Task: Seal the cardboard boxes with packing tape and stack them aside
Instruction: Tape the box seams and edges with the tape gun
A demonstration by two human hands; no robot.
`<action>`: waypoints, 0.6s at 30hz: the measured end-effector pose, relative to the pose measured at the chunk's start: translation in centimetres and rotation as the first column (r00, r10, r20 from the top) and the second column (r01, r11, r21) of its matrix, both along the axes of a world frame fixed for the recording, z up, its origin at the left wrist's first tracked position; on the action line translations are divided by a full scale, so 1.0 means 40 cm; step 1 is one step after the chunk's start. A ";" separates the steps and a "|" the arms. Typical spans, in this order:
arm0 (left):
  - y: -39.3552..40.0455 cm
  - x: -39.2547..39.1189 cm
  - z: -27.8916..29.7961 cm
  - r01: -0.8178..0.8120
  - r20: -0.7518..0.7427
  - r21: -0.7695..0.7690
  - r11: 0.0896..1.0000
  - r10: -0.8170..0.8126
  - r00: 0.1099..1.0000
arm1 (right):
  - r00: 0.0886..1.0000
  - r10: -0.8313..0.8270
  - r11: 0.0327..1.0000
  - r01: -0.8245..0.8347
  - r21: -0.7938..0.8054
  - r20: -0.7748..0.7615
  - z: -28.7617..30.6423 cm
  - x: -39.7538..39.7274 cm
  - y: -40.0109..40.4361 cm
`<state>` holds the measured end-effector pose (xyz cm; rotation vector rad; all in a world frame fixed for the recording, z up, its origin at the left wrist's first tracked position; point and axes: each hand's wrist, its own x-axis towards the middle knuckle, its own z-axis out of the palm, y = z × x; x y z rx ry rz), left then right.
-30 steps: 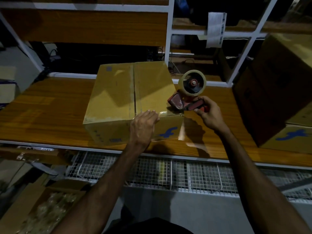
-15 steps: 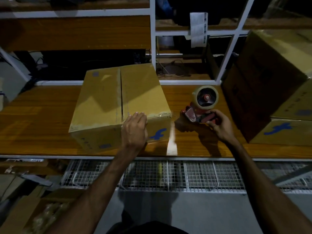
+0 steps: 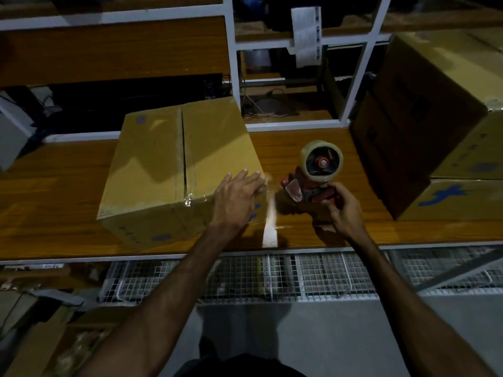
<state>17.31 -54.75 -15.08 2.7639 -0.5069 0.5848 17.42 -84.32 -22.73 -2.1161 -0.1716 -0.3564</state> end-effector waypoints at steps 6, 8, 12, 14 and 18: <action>0.036 0.008 -0.008 0.030 0.010 -0.036 0.999 -0.029 1.000 | 0.988 -0.015 0.943 0.065 -0.327 0.153 0.055 -0.009 -0.017; 0.044 0.009 -0.010 0.031 -0.005 -0.040 0.999 -0.031 0.999 | 0.984 -0.016 0.892 0.095 -0.441 0.180 0.075 -0.009 -0.017; 0.059 0.008 -0.012 0.044 -0.024 -0.041 0.998 -0.045 0.999 | 0.979 0.021 0.805 0.103 -0.584 0.202 0.107 -0.002 -0.016; 0.064 0.006 -0.011 0.053 -0.020 -0.049 0.997 -0.054 0.998 | 0.976 0.062 0.779 0.084 -0.621 0.209 0.127 0.005 -0.023; 0.070 0.001 -0.009 0.074 -0.005 -0.074 0.995 -0.074 0.997 | 0.971 0.111 0.703 0.074 -0.707 0.212 0.177 0.019 -0.022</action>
